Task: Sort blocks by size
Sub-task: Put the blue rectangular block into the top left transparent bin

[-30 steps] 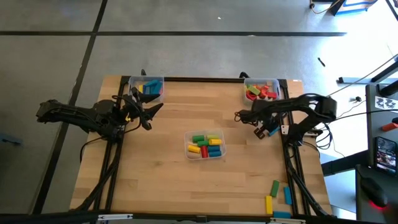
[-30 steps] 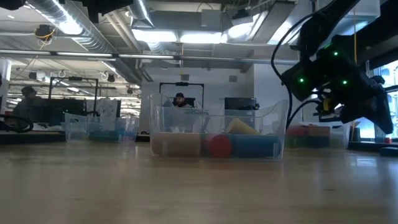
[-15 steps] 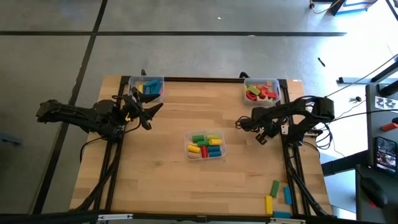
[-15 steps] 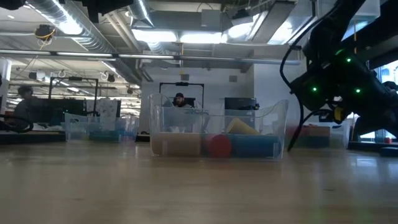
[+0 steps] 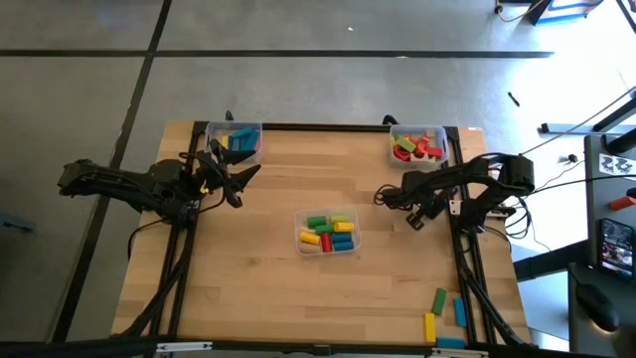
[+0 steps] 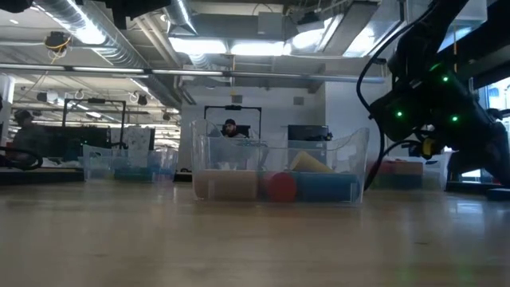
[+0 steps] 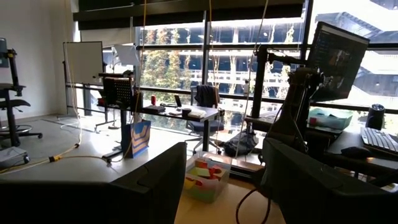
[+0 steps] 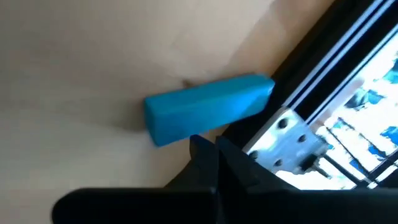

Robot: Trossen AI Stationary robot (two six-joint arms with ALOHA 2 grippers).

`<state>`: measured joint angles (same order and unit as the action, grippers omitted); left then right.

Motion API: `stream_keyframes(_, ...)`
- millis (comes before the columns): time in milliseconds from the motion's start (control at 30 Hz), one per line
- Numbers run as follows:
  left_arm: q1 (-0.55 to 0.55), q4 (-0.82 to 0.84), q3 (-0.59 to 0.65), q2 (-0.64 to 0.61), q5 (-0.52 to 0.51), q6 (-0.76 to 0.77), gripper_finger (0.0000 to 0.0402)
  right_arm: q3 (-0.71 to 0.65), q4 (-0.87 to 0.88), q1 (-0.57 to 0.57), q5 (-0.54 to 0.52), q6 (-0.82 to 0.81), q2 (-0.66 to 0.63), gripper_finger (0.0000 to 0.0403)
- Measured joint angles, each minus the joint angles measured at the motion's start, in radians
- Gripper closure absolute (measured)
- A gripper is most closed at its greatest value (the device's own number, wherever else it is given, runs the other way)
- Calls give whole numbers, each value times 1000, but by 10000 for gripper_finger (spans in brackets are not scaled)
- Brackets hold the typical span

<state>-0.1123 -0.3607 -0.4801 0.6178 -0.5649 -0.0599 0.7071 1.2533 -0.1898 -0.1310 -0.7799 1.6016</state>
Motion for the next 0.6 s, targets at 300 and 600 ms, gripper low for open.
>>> stream_keyframes(300,0,0,0,0,0,0,192,1,-39,0,-59,2,0,400)
stream_keyframes(600,0,1,0,0,0,0,192,0,-79,1,-30,2,4,400)
